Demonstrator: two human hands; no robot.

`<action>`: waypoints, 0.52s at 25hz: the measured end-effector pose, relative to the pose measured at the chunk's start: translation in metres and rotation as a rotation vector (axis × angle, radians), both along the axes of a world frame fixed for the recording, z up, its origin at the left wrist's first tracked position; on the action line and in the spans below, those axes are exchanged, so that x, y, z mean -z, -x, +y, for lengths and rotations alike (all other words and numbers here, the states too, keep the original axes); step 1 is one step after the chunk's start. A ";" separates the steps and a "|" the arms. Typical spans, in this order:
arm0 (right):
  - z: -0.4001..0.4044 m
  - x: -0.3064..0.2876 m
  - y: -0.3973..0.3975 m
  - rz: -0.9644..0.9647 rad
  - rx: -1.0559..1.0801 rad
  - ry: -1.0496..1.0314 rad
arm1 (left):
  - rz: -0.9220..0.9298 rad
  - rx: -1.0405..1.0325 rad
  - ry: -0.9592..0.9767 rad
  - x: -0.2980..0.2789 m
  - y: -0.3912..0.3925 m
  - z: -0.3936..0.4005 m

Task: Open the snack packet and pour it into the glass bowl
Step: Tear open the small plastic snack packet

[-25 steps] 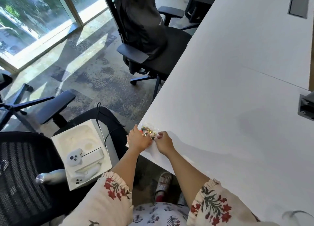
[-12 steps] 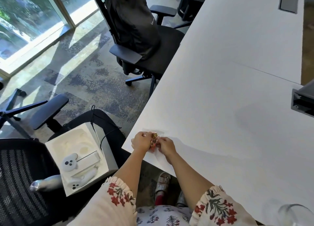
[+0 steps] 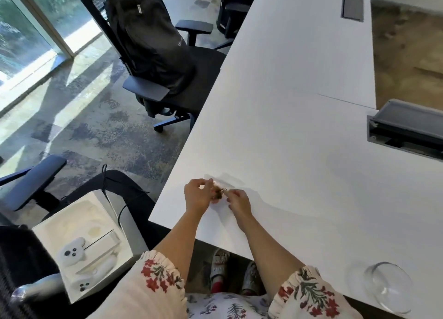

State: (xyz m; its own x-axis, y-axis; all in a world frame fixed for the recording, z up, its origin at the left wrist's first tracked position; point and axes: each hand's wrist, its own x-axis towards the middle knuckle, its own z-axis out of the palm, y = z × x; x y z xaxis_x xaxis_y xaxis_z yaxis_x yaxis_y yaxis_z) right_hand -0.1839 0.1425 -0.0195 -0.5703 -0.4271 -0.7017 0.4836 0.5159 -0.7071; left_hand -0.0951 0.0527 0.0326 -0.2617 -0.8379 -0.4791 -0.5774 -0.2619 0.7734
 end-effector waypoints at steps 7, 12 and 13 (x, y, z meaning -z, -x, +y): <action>0.030 -0.032 0.040 0.474 -0.088 0.111 | 0.010 0.319 0.192 -0.015 0.049 0.021; 0.065 -0.048 0.077 0.661 -0.199 0.105 | 0.039 0.378 0.239 -0.019 0.077 0.041; 0.071 -0.050 0.083 0.674 -0.208 0.103 | 0.037 0.389 0.237 -0.019 0.082 0.045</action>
